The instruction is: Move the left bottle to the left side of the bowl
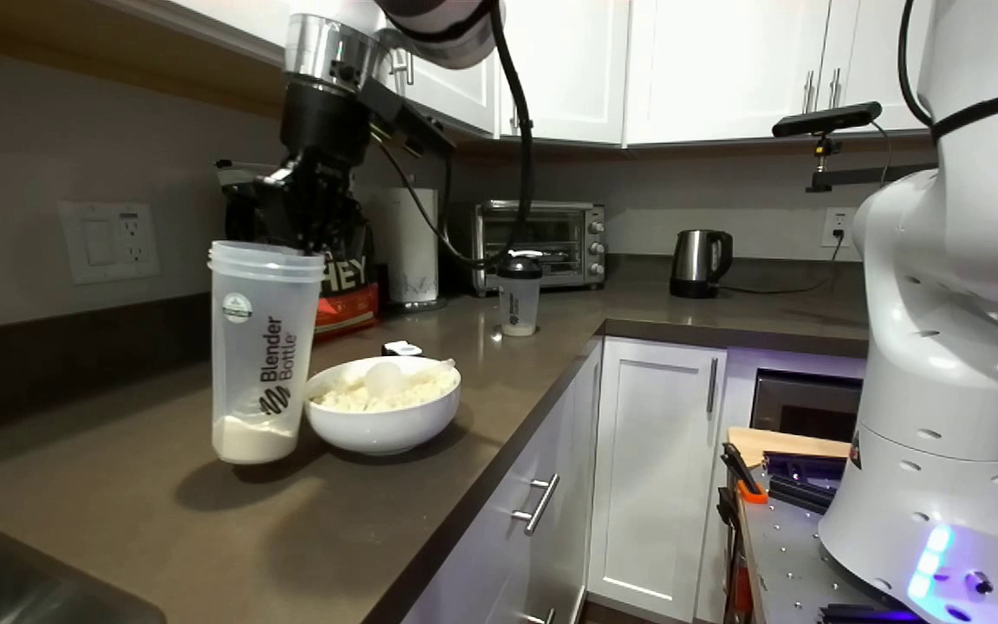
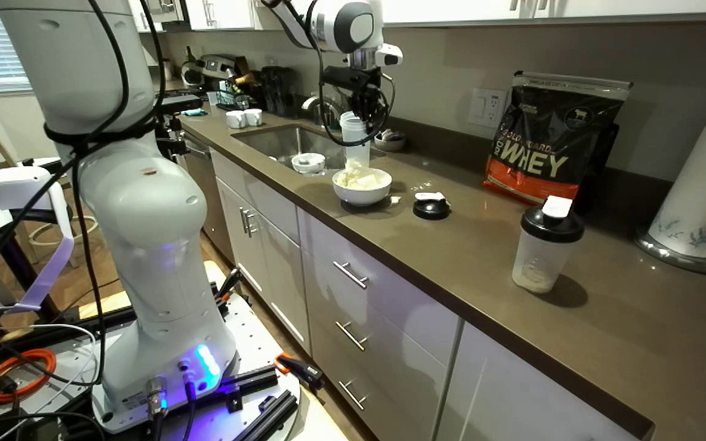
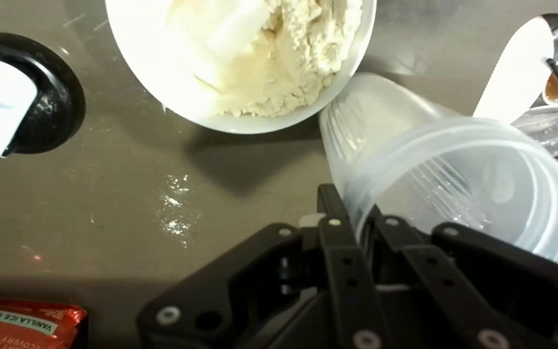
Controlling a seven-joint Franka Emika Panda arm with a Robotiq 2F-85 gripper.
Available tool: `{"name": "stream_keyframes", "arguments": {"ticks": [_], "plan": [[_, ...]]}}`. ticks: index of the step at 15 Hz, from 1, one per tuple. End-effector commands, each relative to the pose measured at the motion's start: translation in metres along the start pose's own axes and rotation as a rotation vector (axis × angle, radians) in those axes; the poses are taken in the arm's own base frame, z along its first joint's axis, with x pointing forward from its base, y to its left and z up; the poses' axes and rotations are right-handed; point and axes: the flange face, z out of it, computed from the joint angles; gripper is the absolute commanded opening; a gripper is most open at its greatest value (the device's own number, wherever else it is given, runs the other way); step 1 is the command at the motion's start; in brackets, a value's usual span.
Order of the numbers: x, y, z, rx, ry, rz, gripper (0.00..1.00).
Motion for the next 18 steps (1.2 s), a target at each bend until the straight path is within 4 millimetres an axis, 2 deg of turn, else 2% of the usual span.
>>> {"name": "stream_keyframes", "arguments": {"ticks": [1,12,18], "plan": [[0.004,-0.009,0.002,0.001,-0.010,-0.061,0.04],[-0.005,-0.037,0.011,-0.041,-0.038,-0.179,0.04],[-0.014,-0.063,0.015,-0.064,-0.045,-0.244,0.04]]}}
